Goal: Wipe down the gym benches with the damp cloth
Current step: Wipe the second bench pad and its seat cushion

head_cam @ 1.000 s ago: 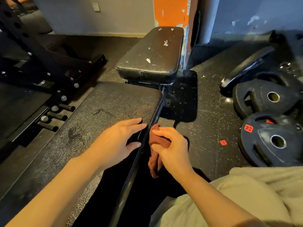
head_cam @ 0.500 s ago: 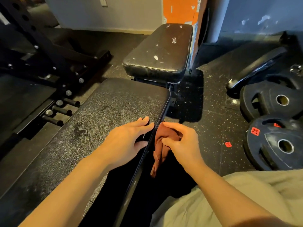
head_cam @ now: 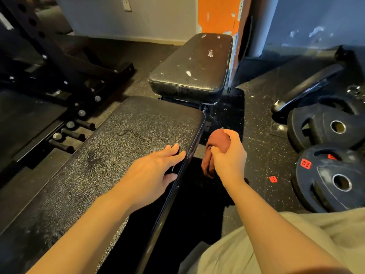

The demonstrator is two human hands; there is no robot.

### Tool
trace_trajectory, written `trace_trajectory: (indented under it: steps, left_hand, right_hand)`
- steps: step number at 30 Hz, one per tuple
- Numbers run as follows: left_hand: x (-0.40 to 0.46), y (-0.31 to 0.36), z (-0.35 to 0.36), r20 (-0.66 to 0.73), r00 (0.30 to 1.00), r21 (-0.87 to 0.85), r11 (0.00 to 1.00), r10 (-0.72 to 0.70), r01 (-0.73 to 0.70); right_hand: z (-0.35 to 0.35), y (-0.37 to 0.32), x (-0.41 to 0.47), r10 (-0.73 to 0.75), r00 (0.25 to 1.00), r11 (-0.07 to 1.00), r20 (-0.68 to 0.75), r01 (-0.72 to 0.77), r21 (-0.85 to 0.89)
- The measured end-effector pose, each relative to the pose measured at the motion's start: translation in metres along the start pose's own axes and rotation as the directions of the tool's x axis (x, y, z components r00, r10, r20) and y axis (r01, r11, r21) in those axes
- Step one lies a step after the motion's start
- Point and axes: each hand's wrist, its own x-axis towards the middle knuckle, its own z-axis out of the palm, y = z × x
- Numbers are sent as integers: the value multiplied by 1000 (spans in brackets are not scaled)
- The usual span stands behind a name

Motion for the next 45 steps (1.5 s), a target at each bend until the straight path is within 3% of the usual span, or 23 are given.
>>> trace_trajectory:
  steps: [4, 5, 7, 9, 14, 24, 30, 34, 38, 41, 45]
  left_hand:
    - [-1, 1, -1, -3, 1000, -14, 1000, -1, 1]
    - [-1, 1, -1, -4, 1000, -14, 1000, 0, -1]
    - [0, 0, -1, -3, 1000, -11, 1000, 6, -6]
    - [0, 0, -1, 3, 1000, -2, 1000, 5, -5]
    - [0, 0, 0, 4, 1000, 16, 1000, 2, -2]
    - [0, -1, 1, -6, 1000, 11, 1000, 2, -2]
    - [0, 0, 2, -6, 1000, 20, 1000, 0, 0]
    - [0, 0, 1, -15, 1000, 24, 1000, 8, -7]
    - [0, -1, 2, -23, 1000, 21, 1000, 11, -11]
    - [0, -2, 2, -31, 999, 18, 1000, 14, -14]
    - [1, -3, 2, -27, 1000, 18, 1000, 13, -13]
  right_hand:
    - [3, -4, -1, -57, 982, 994, 181, 73, -82]
    - [5, -5, -4, -69, 968, 996, 243, 79, -32]
    - [6, -7, -8, -5, 945, 987, 326, -47, 151]
    - [4, -5, -6, 44, 940, 951, 339, -143, 273]
    - [-3, -4, -4, -17, 925, 928, 381, -127, 350]
    - [1, 0, -44, -131, 920, 977, 370, 56, 206]
    - [10, 2, -27, -133, 952, 982, 274, 89, 168]
    - [12, 0, -16, -107, 949, 994, 296, 93, 61]
    - [10, 1, -42, -182, 919, 983, 350, 161, 89]
    - [11, 4, -46, -246, 931, 969, 268, 238, 61]
    - [15, 1, -24, -179, 974, 978, 141, 160, 137]
